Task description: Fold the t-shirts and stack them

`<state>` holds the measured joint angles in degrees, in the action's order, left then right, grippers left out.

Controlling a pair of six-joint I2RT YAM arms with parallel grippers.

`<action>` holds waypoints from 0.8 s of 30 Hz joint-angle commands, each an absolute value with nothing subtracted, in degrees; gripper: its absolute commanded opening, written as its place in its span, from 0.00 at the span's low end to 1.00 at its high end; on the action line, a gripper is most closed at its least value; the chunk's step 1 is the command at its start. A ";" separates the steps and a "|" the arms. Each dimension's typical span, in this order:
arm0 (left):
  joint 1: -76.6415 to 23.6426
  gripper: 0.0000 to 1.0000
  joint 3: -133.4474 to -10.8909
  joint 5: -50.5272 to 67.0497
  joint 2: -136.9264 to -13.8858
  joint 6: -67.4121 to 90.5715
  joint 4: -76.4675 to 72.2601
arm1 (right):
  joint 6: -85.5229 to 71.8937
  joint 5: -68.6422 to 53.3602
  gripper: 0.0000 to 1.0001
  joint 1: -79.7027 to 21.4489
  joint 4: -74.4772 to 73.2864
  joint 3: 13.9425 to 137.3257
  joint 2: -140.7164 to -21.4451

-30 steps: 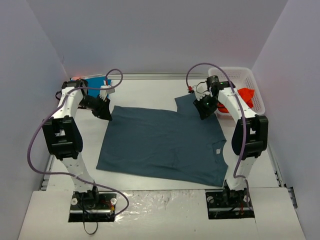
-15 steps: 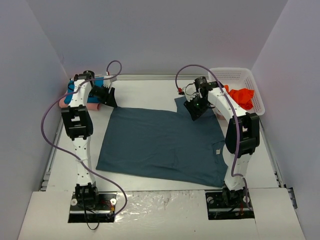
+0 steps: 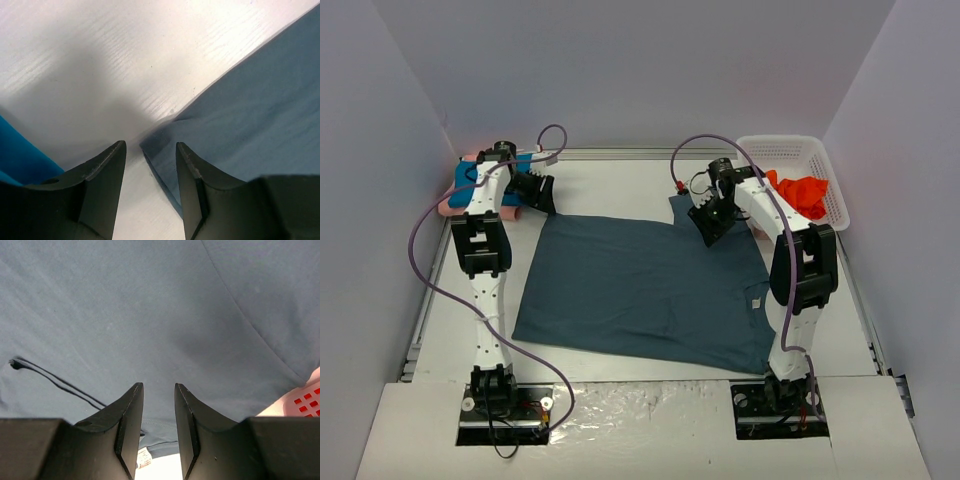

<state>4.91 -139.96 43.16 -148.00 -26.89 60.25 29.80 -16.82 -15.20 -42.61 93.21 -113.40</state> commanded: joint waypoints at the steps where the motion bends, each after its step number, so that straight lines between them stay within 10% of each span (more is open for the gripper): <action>1: 4.48 0.43 -140.36 43.33 -147.30 -26.37 59.06 | 29.79 -16.17 0.28 -15.29 -44.56 92.72 -113.82; 18: 3.08 0.29 -134.30 41.49 -147.04 -32.43 62.05 | 30.23 -14.68 0.27 -15.21 -44.56 92.20 -114.08; 24: 2.29 0.02 -134.30 39.11 -146.78 -33.57 63.45 | 30.32 -14.41 0.23 -15.03 -44.30 91.85 -114.43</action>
